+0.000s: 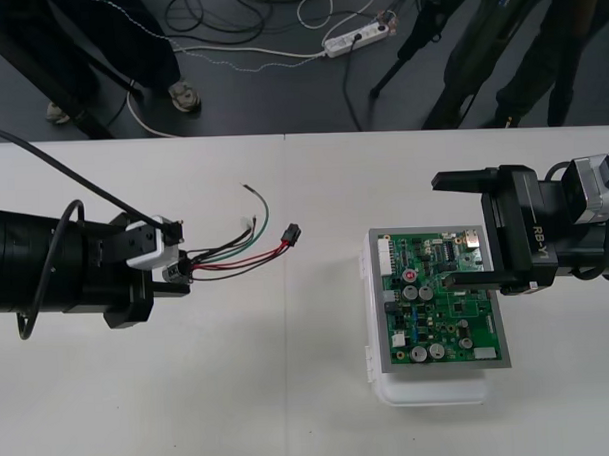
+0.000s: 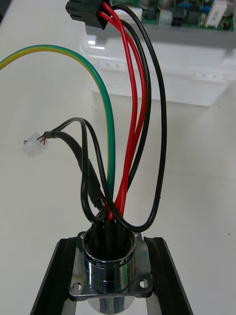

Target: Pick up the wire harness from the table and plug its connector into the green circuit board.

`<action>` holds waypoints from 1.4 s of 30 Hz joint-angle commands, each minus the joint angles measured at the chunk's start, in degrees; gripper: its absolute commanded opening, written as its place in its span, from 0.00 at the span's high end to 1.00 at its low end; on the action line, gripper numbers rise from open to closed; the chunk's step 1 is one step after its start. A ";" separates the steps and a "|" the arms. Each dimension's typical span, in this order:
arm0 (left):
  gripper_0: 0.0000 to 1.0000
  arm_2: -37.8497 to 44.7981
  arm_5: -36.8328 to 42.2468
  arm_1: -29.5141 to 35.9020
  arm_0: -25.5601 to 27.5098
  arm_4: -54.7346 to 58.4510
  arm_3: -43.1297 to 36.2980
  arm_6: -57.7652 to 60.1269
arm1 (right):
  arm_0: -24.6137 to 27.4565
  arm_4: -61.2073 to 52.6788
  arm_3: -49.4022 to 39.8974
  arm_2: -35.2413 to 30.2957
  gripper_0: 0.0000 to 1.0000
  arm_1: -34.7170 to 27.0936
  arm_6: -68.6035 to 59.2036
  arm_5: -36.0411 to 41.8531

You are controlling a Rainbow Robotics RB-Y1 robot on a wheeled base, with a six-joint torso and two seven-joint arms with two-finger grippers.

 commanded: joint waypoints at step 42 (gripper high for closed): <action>1.00 -1.85 -2.06 -1.78 -17.47 30.42 14.37 4.01 | -1.39 -1.83 -0.45 -1.57 0.00 -0.50 -1.92 -0.44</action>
